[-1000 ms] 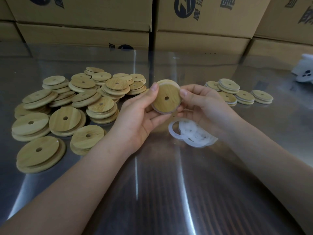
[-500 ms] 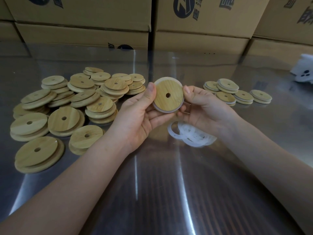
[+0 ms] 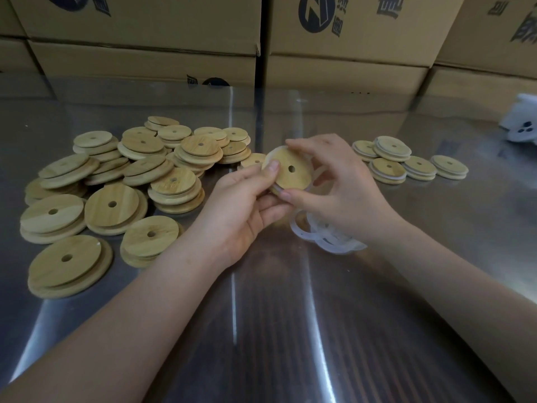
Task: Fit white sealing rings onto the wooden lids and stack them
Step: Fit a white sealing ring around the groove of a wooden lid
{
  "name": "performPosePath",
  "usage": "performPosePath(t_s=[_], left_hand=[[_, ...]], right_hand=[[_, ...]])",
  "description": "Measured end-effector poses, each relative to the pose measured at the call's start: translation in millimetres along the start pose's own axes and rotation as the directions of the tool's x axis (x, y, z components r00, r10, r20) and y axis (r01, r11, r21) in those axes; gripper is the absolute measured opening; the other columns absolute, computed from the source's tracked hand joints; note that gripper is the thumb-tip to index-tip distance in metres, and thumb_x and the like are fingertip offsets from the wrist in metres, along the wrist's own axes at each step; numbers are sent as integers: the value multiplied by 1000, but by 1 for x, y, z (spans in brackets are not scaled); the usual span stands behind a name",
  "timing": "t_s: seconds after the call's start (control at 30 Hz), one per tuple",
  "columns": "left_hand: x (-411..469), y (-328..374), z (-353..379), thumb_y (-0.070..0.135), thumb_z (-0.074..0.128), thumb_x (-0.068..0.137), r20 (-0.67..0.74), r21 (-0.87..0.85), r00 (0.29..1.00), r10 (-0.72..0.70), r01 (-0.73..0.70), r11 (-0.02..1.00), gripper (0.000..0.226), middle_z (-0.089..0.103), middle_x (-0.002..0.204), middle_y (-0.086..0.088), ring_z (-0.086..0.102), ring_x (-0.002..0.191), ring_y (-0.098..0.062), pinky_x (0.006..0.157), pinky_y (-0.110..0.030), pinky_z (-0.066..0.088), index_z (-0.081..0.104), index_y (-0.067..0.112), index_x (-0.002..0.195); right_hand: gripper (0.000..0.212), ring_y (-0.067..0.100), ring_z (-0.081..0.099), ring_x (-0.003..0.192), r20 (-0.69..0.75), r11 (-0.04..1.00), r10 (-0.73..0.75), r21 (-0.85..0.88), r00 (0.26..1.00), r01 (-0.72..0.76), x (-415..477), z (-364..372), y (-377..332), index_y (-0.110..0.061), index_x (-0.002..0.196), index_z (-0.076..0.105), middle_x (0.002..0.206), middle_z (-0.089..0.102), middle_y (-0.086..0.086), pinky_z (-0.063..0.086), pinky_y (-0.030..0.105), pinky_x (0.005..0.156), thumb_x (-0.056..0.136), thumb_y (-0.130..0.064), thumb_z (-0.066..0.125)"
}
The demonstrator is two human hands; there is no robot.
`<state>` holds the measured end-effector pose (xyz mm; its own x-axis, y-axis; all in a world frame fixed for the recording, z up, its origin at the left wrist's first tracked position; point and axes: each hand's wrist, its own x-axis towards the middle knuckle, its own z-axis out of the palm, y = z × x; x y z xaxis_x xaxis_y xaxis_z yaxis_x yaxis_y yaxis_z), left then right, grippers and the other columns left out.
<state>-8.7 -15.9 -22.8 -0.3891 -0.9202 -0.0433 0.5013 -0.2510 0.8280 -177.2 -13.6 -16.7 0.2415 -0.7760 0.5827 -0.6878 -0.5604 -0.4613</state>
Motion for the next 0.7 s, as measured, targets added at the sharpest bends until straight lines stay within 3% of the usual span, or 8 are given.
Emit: performPosePath(t_s=[0.27, 0.43, 0.63, 0.7], left_hand=[[1, -1, -1, 18, 48, 100, 33, 7, 999, 15, -15, 1000, 32, 71, 110, -20, 70, 103, -29, 80, -36, 60, 60, -4, 120], [2, -2, -3, 30, 48, 101, 69, 150, 998, -3, -8, 989, 34, 73, 110, -14, 71, 102, -27, 80, -36, 60, 66, 6, 115], [3, -4, -2, 42, 51, 96, 19, 307, 1000, -22, 15, 952, 39, 73, 112, -4, 73, 96, -27, 82, -40, 60, 63, 17, 124], [3, -4, -1, 43, 52, 95, 0, 330, 999, -36, 34, 943, 39, 74, 109, -3, 74, 93, -26, 79, -39, 61, 62, 17, 122]], right_hand=[[59, 4, 53, 98, -40, 999, -23, -41, 999, 22, 0, -4, 0, -11, 128, 59, 111, 59, -6, 42, 14, 82, 77, -31, 80], [56, 5, 55, 92, -71, 999, -9, -32, 997, 7, 0, -7, 0, -16, 126, 57, 103, 58, -13, 47, 23, 81, 76, -31, 78], [52, 12, 56, 88, -154, 993, 99, -43, 983, -106, 3, -14, 12, -21, 120, 57, 99, 60, -7, 49, 32, 80, 74, -32, 79], [49, 12, 56, 87, -208, 984, 154, -53, 966, -168, 5, -18, 20, -24, 117, 57, 99, 60, -7, 49, 29, 78, 74, -33, 78]])
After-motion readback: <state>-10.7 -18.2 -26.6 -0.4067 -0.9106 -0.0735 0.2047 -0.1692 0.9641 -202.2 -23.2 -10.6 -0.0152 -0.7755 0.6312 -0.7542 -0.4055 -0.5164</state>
